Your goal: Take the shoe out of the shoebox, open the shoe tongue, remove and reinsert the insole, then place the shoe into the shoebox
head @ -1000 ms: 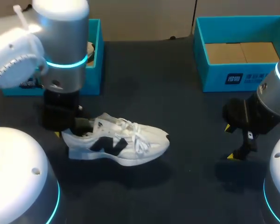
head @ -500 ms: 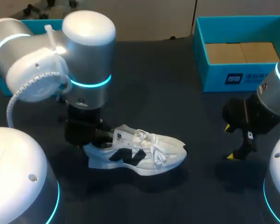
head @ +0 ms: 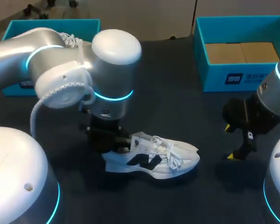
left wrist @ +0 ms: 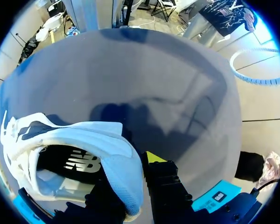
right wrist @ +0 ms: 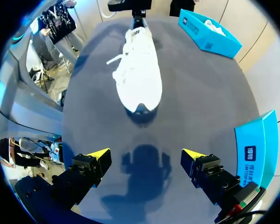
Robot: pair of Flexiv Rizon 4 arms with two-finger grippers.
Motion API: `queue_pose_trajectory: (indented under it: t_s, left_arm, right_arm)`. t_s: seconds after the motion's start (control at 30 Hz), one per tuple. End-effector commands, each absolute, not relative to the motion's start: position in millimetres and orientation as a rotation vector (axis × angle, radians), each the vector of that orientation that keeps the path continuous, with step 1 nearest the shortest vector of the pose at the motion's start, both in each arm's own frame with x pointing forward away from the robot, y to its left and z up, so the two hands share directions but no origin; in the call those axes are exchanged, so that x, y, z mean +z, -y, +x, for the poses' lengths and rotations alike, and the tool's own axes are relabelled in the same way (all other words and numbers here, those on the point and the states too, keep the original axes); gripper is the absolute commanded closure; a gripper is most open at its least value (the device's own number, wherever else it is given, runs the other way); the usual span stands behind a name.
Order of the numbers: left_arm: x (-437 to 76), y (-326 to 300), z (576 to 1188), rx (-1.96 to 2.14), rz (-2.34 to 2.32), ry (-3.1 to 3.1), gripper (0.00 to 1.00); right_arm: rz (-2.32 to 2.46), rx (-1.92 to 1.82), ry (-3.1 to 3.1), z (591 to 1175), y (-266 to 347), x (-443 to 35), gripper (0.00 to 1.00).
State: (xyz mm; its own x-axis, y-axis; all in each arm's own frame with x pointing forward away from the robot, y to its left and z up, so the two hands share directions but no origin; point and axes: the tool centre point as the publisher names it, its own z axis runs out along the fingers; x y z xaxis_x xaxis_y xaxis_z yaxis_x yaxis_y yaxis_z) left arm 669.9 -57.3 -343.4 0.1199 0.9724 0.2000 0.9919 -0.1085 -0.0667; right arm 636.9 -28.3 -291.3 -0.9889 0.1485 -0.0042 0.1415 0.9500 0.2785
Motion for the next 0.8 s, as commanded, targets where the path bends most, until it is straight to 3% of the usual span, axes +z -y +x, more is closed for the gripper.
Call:
queue_pose_trajectory:
  t_s: [0.03, 0.8]
  left_arm:
    - [-355.1, 76.4, 677.3, -0.191, -2.174, 1.933, 1.00]
    - [-368.8, 86.9, 687.4, -0.224, -2.154, 1.930, 1.00]
  right_arm:
    - [0.230, 0.434, -3.075, 636.3, 27.8, -292.9, 0.00]
    - [0.230, 0.434, -3.075, 636.3, 27.8, -292.9, 0.00]
